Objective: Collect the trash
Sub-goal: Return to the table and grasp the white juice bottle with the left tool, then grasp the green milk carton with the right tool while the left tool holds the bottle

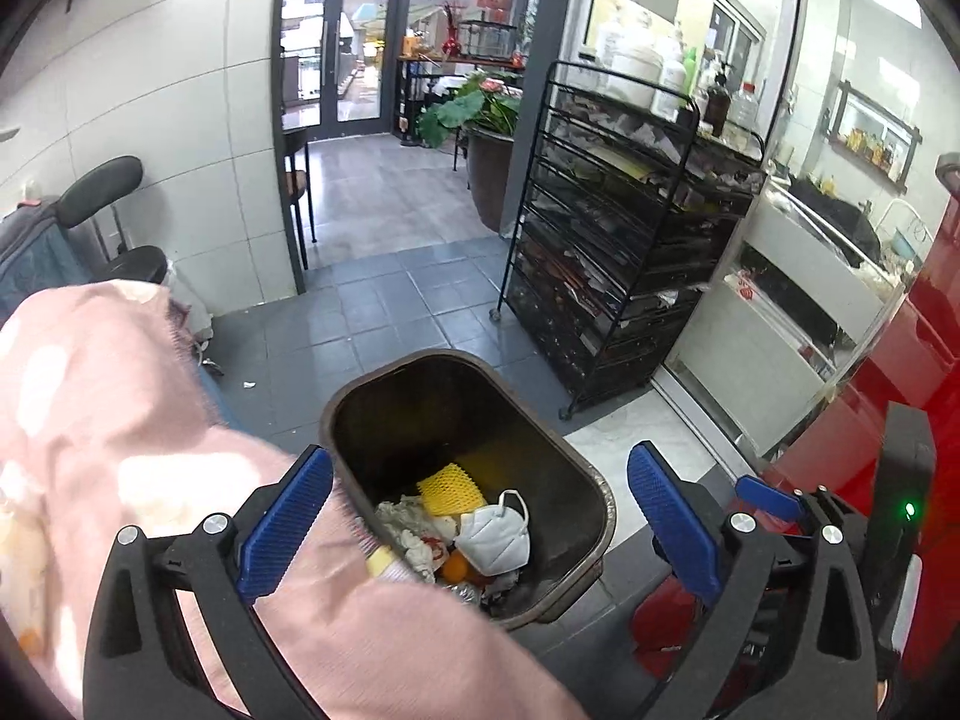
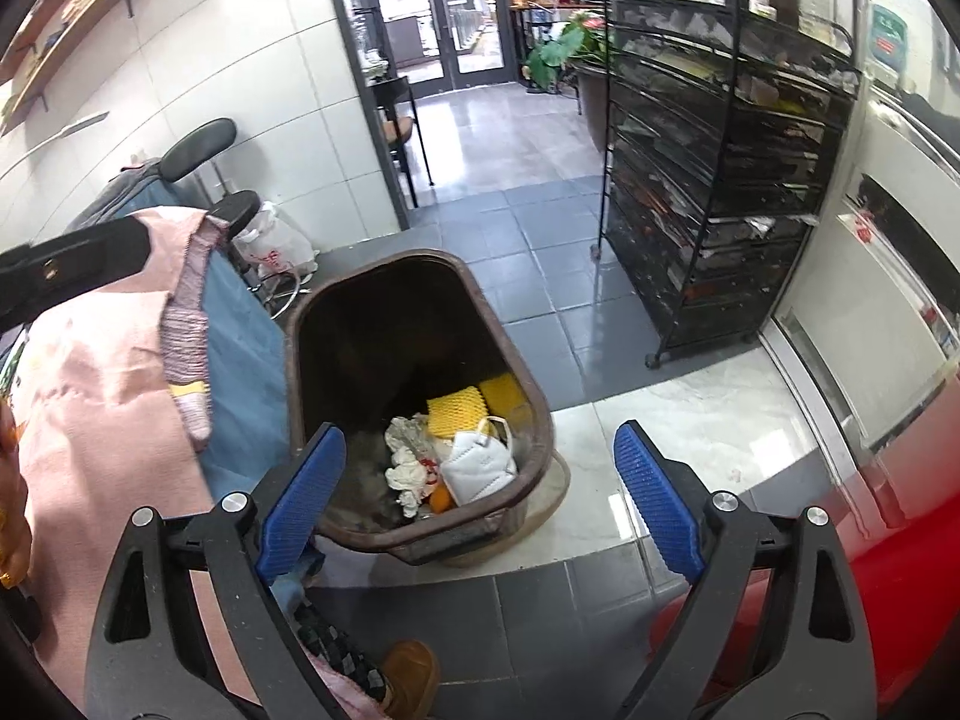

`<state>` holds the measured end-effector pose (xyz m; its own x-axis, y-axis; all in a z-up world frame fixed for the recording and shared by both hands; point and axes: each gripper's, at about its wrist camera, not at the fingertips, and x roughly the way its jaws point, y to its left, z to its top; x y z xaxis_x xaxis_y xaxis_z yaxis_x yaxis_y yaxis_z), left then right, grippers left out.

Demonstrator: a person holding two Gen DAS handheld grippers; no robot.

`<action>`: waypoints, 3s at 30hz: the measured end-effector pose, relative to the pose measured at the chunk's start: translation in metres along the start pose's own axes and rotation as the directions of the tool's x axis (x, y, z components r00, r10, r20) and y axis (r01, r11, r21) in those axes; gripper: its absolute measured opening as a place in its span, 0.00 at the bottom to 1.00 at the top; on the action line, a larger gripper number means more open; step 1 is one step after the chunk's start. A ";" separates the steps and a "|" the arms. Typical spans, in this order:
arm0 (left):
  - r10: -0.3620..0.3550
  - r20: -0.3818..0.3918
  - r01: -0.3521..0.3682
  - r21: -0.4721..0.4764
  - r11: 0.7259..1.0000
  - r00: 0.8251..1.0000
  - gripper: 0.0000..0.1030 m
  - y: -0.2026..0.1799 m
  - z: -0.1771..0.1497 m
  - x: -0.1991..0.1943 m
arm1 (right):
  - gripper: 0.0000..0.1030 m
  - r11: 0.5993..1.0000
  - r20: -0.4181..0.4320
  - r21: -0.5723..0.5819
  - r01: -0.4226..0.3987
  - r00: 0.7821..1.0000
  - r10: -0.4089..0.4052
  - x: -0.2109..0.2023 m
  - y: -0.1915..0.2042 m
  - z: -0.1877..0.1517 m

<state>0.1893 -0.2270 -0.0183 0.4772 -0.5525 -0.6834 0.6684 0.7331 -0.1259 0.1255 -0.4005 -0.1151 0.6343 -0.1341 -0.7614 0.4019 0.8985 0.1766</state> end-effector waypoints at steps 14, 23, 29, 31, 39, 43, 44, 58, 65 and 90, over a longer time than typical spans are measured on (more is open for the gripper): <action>0.085 0.036 -0.083 -0.063 0.995 0.996 0.94 0.058 -0.028 -0.061 | 0.88 0.982 0.011 -0.149 -0.115 0.993 0.118 -0.018 0.075 0.010; 0.241 0.033 -0.238 -0.080 0.968 0.970 0.94 0.111 -0.051 -0.095 | 0.91 0.953 0.024 -0.237 -0.188 0.980 0.200 -0.034 0.121 0.014; 0.380 -0.043 -0.382 -0.032 0.924 0.924 0.94 0.163 -0.054 -0.099 | 0.91 0.942 0.011 -0.262 -0.209 0.976 0.220 -0.036 0.134 0.009; 0.407 -0.083 -0.409 -0.009 0.913 0.910 0.93 0.180 -0.057 -0.096 | 0.91 0.941 0.007 -0.264 -0.211 0.975 0.220 -0.038 0.137 0.006; 0.426 -0.201 -0.418 0.082 0.905 0.882 0.73 0.209 -0.063 -0.072 | 0.91 0.943 -0.005 -0.264 -0.204 0.978 0.210 -0.036 0.137 0.003; 0.467 -0.241 -0.441 0.159 0.884 0.851 0.73 0.214 -0.065 -0.061 | 0.91 0.946 -0.013 -0.251 -0.204 0.978 0.207 -0.034 0.135 0.003; 0.468 -0.256 -0.437 0.169 0.883 0.846 0.73 0.219 -0.065 -0.058 | 0.91 0.947 -0.018 -0.248 -0.203 0.979 0.205 -0.033 0.135 0.002; 0.421 -0.304 -0.412 0.098 0.906 0.854 0.61 0.229 -0.075 -0.047 | 0.91 0.945 -0.023 -0.238 -0.224 0.974 0.225 -0.036 0.136 0.007; 0.388 -0.165 -0.402 -0.060 0.914 0.907 0.59 0.213 -0.077 -0.090 | 0.91 0.908 -0.043 -0.287 -0.305 0.951 0.306 -0.041 0.167 0.017; 0.600 0.039 -0.548 -0.361 0.754 0.799 0.59 0.219 -0.166 -0.257 | 0.91 0.299 -0.323 -0.840 -0.452 0.861 0.393 -0.011 0.436 0.001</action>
<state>0.1181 0.1413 0.0103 0.8046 -0.0173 -0.5936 0.0362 0.9991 0.0200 0.2942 -0.0077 -0.0288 0.4907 0.3725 -0.7877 -0.7213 0.6808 -0.1274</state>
